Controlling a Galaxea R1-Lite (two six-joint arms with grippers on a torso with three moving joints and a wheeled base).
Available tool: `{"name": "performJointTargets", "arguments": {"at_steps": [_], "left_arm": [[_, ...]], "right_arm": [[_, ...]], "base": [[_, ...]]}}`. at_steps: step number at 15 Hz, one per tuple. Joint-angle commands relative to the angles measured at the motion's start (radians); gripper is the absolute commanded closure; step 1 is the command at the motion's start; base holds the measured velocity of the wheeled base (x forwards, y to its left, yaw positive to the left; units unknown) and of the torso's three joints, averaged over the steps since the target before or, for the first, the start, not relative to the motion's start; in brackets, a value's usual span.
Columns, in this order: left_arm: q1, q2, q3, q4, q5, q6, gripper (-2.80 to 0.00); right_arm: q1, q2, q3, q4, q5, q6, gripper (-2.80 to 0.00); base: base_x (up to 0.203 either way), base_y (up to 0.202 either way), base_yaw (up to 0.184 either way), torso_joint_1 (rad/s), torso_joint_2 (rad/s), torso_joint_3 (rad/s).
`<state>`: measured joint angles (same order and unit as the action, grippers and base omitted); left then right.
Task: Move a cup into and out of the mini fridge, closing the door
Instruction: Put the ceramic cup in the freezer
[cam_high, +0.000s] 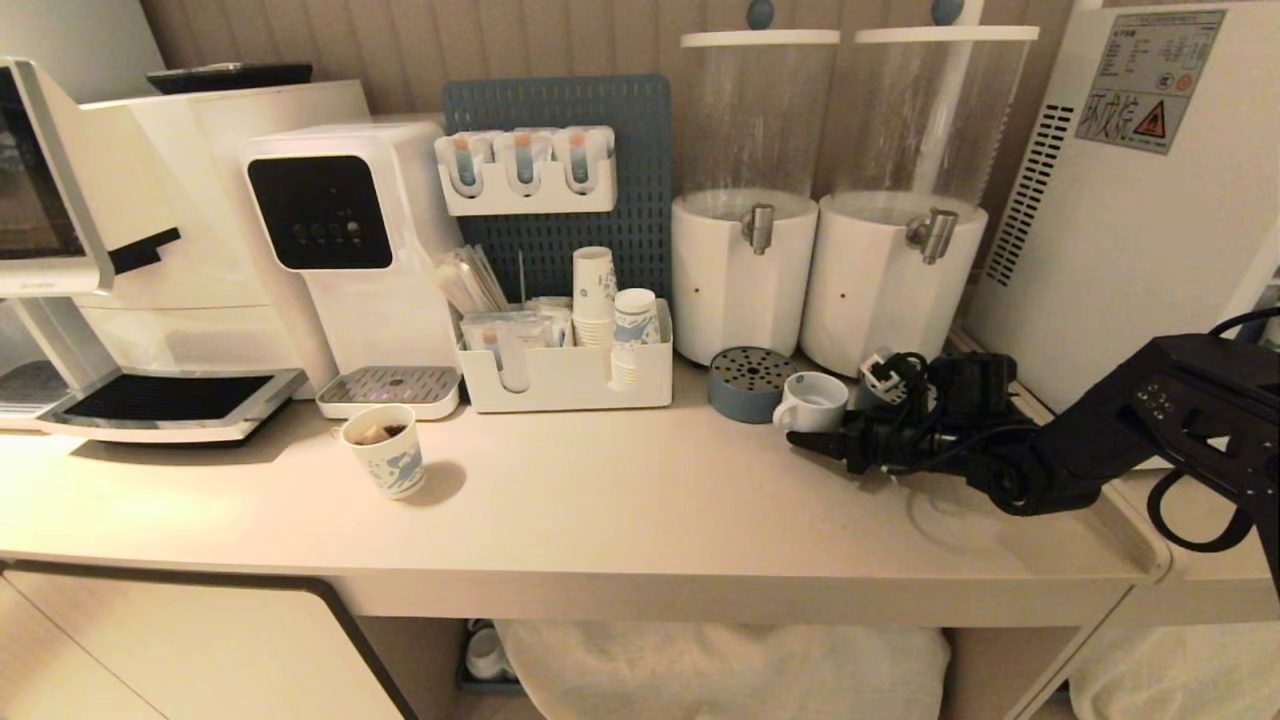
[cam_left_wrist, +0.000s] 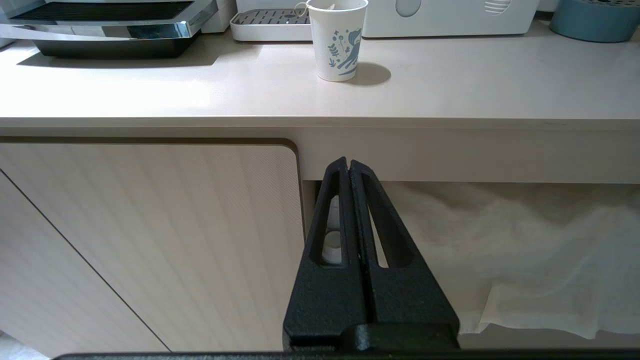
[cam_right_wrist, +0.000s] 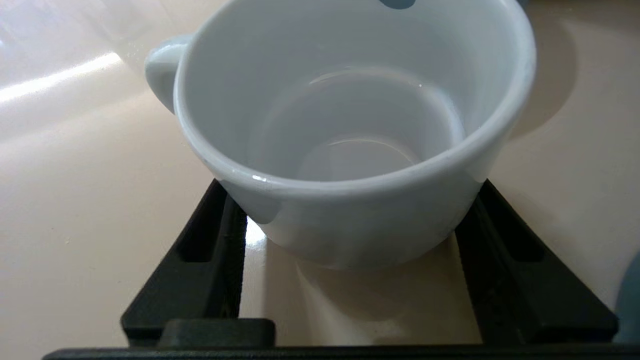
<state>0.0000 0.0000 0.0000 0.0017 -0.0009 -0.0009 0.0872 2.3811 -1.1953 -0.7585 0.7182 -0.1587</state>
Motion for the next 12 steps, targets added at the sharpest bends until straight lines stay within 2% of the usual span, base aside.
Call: {"name": "performJointTargets", "arguments": {"at_steps": [1, 12], "left_arm": [[0.000, 0.001, 0.000, 0.000, 0.000, -0.001, 0.00], [0.000, 0.002, 0.000, 0.000, -0.001, -0.001, 0.00]], "right_arm": [[0.000, -0.002, 0.002, -0.002, 0.004, -0.001, 0.00], [-0.001, -0.049, 0.060, -0.008, 0.004, -0.004, 0.00]], "base": [[0.000, 0.000, 0.000, 0.000, 0.00, 0.000], [0.000, 0.000, 0.000, 0.000, 0.00, 0.000]]}}
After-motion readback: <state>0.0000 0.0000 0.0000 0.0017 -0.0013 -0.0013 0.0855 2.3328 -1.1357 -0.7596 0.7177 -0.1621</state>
